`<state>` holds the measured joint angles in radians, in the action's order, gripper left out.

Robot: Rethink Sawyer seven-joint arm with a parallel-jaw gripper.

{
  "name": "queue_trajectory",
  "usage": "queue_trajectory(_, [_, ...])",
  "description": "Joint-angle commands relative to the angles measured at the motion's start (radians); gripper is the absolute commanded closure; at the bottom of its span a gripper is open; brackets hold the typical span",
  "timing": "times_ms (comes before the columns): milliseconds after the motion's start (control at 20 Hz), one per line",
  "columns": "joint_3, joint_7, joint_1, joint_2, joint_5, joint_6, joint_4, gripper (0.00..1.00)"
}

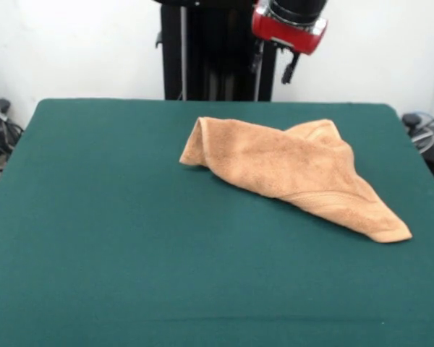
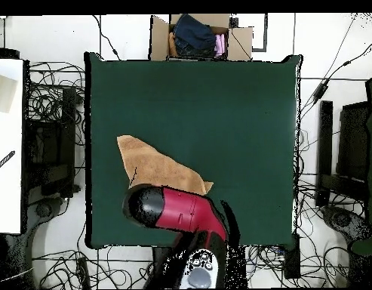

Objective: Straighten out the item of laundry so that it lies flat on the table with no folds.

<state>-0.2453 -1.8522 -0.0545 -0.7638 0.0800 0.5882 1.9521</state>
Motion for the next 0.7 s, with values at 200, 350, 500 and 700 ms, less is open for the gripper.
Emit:
queue_trajectory(200, [0.394,0.194,0.276,-0.021,-0.040,-0.200,0.163,0.00])
queue_trajectory(350, [0.493,0.205,0.368,-0.005,-0.077,-0.231,0.182,0.00])
queue_trajectory(500, [0.605,0.199,0.469,0.027,-0.105,-0.273,0.217,0.00])
queue_trajectory(700, [0.722,0.181,0.573,0.080,-0.167,-0.300,0.232,0.00])
